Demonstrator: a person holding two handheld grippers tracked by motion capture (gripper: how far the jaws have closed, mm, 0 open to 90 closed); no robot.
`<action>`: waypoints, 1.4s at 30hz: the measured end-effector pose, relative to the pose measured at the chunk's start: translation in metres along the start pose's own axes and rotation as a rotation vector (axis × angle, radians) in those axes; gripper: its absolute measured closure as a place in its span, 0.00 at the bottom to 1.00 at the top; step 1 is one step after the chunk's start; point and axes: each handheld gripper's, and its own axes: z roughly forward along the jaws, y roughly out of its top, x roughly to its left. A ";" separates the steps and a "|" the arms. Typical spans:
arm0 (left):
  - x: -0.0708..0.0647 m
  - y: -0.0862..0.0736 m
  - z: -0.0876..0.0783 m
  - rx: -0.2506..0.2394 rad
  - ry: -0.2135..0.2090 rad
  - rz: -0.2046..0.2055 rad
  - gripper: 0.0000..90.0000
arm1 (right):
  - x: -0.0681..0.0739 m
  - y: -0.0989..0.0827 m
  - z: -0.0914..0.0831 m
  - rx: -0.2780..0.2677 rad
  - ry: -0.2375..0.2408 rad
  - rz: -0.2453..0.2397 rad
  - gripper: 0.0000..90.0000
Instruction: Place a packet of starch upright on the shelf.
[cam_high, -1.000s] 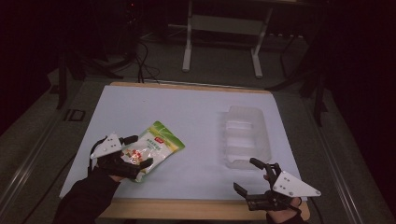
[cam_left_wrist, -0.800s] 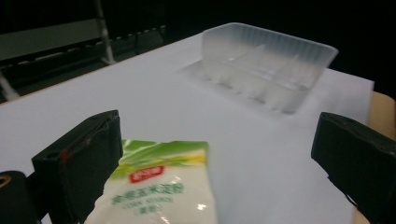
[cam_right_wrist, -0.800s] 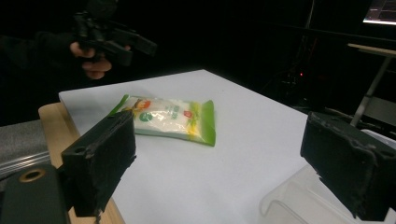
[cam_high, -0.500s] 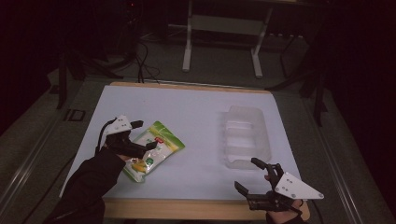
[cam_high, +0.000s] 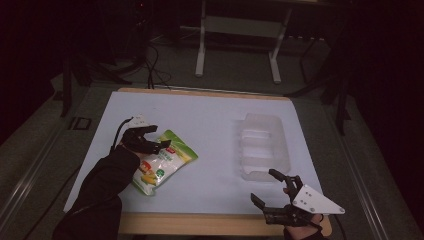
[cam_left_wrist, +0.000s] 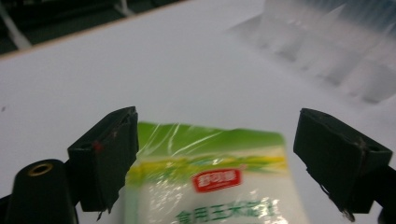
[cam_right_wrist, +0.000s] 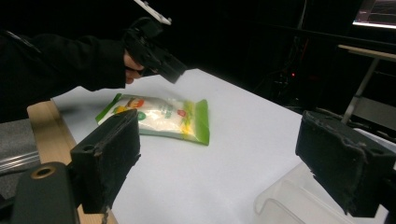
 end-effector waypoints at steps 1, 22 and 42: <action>0.004 -0.002 0.003 0.010 0.010 -0.016 0.17 | 0.000 0.000 0.000 -0.001 -0.002 -0.001 0.15; 0.035 -0.021 0.045 0.215 0.006 -0.074 0.28 | 0.005 -0.002 0.004 0.024 0.004 -0.023 0.15; 0.010 -0.019 0.045 0.322 0.065 0.008 0.90 | 0.006 -0.003 0.008 0.045 0.028 -0.018 0.17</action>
